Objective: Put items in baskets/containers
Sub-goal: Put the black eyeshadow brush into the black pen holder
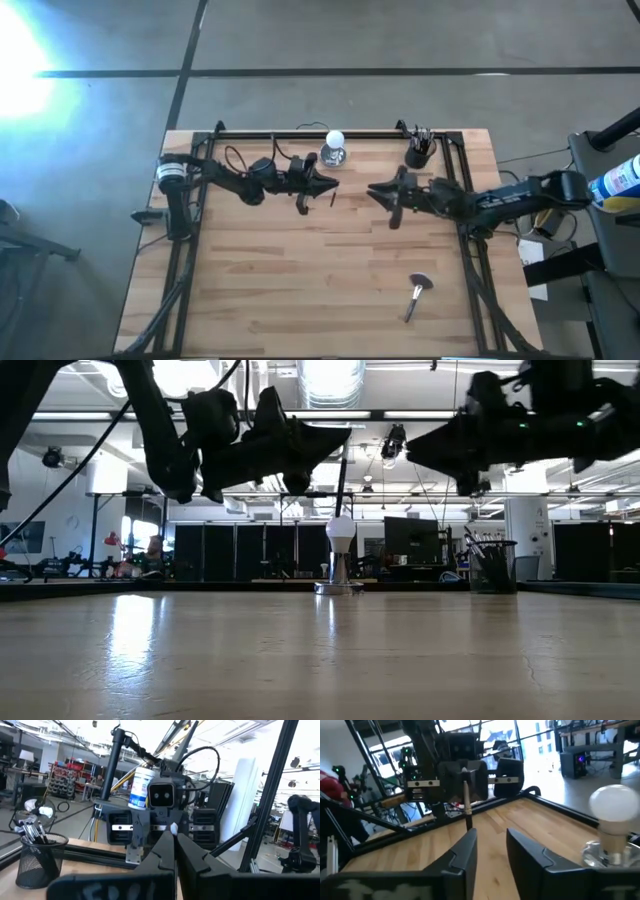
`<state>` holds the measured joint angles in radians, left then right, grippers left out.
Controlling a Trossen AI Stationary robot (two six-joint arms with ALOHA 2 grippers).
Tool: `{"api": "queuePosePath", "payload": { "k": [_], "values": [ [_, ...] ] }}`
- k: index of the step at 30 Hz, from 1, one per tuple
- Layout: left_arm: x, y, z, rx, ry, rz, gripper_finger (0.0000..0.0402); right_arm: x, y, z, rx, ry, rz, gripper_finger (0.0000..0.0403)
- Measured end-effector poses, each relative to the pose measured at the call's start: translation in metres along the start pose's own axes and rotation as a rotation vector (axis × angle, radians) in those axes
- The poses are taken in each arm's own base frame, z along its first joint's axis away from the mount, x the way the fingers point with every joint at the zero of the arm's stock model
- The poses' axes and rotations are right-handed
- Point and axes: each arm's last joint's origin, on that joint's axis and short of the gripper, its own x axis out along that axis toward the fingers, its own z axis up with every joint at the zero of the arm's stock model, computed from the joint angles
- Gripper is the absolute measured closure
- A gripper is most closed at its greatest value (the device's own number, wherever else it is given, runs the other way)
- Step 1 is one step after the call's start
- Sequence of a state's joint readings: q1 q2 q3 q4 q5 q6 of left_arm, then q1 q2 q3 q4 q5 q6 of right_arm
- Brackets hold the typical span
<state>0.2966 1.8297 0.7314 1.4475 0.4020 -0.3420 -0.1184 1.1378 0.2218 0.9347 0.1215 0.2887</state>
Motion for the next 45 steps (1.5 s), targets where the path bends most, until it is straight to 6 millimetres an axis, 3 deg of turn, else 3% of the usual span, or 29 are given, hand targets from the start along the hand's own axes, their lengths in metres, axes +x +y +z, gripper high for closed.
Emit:
{"api": "queuePosePath", "payload": {
  "k": [7,14,20,24,30,34,39,45],
  "values": [
    [0.001,-0.002,0.0,0.003,-0.001,-0.006,0.0401,0.048,0.011,0.004,-0.004,0.043,0.026,0.0253],
    [0.002,-0.004,-0.001,0.001,0.0,-0.013,0.0401,0.079,0.014,0.001,-0.015,0.069,0.016,0.0218],
    [0.002,-0.005,-0.001,0.011,0.0,-0.016,0.0401,0.095,0.015,0.001,-0.025,0.067,0.014,0.0228],
    [0.002,-0.005,-0.001,0.017,0.0,-0.016,0.0401,0.102,0.017,0.004,-0.04,0.055,0.018,0.0268],
    [0.002,-0.005,-0.001,0.018,-0.006,0.002,0.0401,0.099,0.018,0.006,-0.065,0.05,0.025,0.0377],
    [0.002,-0.004,0.0,-0.014,-0.021,0.041,0.0392,0.093,0.018,0.008,-0.066,0.044,0.019,0.0384],
    [-0.001,-0.001,-0.001,-0.059,-0.009,0.055,0.0351,0.082,0.014,0.009,-0.08,0.031,-0.003,0.0385],
    [-0.008,-0.003,-0.009,-0.059,0.036,0.027,0.0321,0.053,0.003,0.02,-0.129,0.025,-0.055,0.0385]
  ]
}}
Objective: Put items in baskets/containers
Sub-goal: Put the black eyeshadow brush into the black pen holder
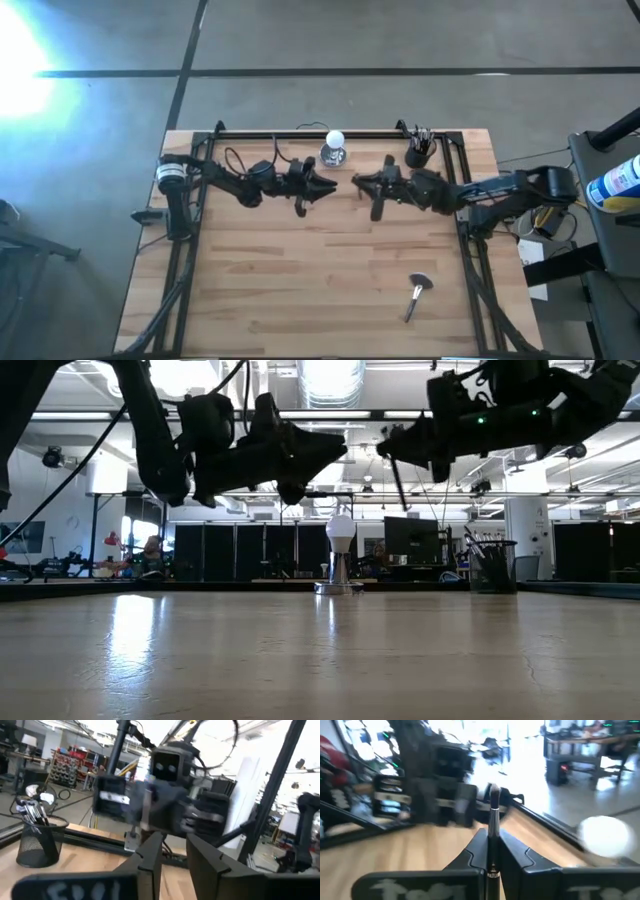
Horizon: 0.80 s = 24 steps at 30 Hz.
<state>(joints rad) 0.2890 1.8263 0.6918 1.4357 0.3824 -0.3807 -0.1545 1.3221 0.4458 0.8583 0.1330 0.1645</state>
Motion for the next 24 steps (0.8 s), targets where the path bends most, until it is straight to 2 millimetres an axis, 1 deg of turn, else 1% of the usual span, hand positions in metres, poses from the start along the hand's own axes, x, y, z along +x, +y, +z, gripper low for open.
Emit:
{"api": "queuePosePath", "payload": {
  "k": [7,9,13,15,19,24],
  "values": [
    [-0.008,-0.001,-0.008,0.006,0.04,-0.006,0.0321,-0.035,-0.038,0.019,-0.11,0.12,-0.169,0.0386],
    [-0.01,-0.001,-0.009,0.01,0.046,-0.004,0.0321,-0.044,-0.05,0.026,-0.136,0.129,-0.19,0.0386],
    [-0.011,-0.001,-0.01,0.011,0.05,-0.001,0.0321,-0.061,-0.075,0.035,-0.15,0.115,-0.172,0.0386],
    [-0.011,-0.001,-0.01,0.013,0.052,0.0,0.0321,-0.068,-0.089,0.035,-0.148,0.125,-0.197,0.0386],
    [-0.012,-0.001,-0.011,0.017,0.056,0.002,0.0321,-0.084,-0.114,0.035,-0.138,0.12,-0.329,0.0386],
    [-0.012,-0.001,-0.013,0.011,0.067,0.008,0.0321,-0.099,-0.136,0.026,-0.123,0.11,-0.477,0.0386]
  ]
}}
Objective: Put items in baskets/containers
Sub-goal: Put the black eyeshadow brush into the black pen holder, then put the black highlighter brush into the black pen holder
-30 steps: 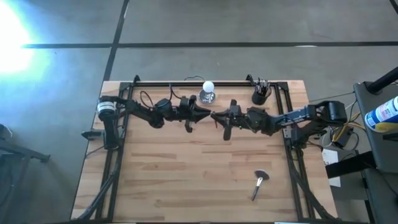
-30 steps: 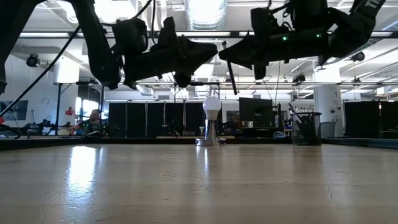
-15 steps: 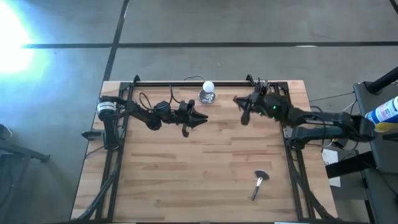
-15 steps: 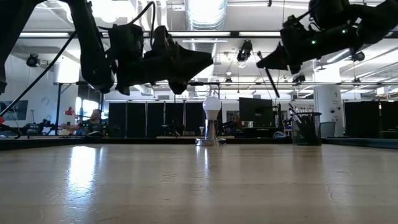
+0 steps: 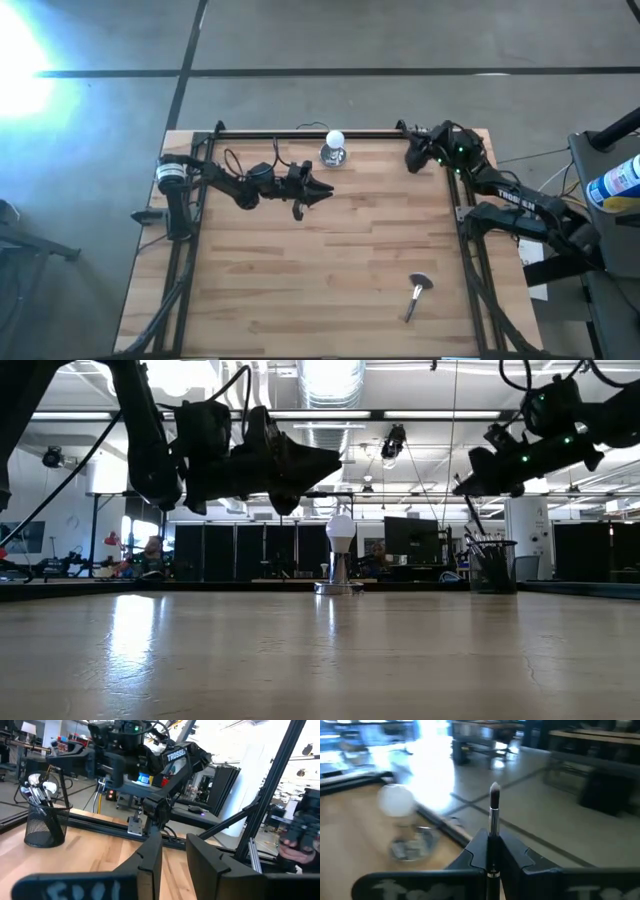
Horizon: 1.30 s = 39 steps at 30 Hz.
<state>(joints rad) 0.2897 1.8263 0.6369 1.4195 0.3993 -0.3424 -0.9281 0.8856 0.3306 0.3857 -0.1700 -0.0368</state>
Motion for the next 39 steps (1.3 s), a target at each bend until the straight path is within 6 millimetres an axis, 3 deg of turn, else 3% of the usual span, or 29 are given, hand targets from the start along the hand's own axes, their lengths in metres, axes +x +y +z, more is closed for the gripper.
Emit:
{"api": "queuePosePath", "payload": {
  "k": [10,19,27,33,39],
  "values": [
    [0.0,0.0,-0.001,0.036,0.004,0.009,0.0321,0.001,-0.023,-0.014,0.02,-0.034,-0.314,0.0387],
    [0.0,0.001,-0.002,0.026,0.013,0.012,0.0321,0.013,-0.027,-0.037,0.058,0.059,-0.384,0.0387],
    [-0.001,0.002,-0.004,0.004,0.039,0.022,0.0321,0.016,-0.027,-0.043,0.094,0.108,-0.386,0.0322],
    [-0.001,0.003,-0.009,-0.008,0.081,0.037,0.0321,0.015,-0.027,-0.04,0.132,0.099,-0.387,0.029],
    [-0.001,0.003,-0.009,0.001,0.081,0.045,0.0321,0.015,-0.026,-0.019,0.152,0.225,-0.377,0.0273]
  ]
}}
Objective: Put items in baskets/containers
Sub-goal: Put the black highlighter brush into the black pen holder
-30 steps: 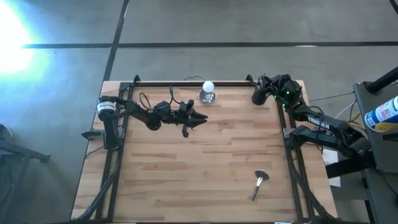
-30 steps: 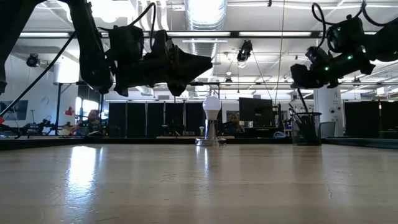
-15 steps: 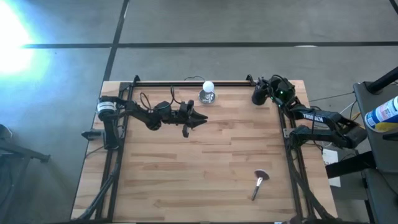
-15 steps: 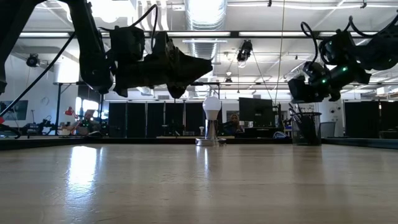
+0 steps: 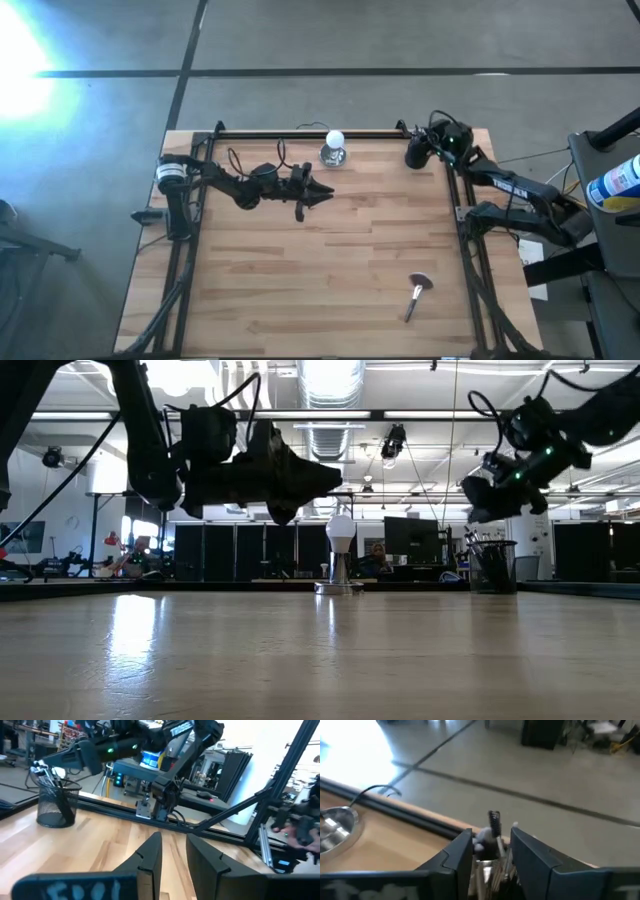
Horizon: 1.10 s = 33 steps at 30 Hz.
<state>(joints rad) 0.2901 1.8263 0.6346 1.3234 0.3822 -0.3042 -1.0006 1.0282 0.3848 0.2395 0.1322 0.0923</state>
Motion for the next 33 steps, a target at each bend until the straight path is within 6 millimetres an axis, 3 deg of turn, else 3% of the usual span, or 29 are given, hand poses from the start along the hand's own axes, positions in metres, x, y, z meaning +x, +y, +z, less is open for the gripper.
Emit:
{"api": "queuePosePath", "payload": {
  "k": [5,12,18,26,33],
  "values": [
    [-0.003,0.001,-0.005,0.023,0.021,0.035,0.0321,-0.019,0.012,0.024,-0.018,0.12,0.016,0.0295],
    [-0.013,-0.001,-0.012,0.033,0.032,0.049,0.035,-0.058,0.049,0.025,-0.063,0.241,-0.008,0.0383],
    [-0.016,0.0,-0.014,0.032,0.026,0.081,0.0397,-0.099,0.091,-0.002,0.021,0.344,0.092,0.0392],
    [-0.016,0.0,-0.014,0.048,0.031,0.082,0.0401,-0.148,0.137,-0.05,0.18,0.488,0.203,0.0392],
    [-0.016,0.0,-0.015,0.047,0.033,0.082,0.0401,-0.183,0.167,-0.076,0.247,0.725,0.133,0.0392]
  ]
}}
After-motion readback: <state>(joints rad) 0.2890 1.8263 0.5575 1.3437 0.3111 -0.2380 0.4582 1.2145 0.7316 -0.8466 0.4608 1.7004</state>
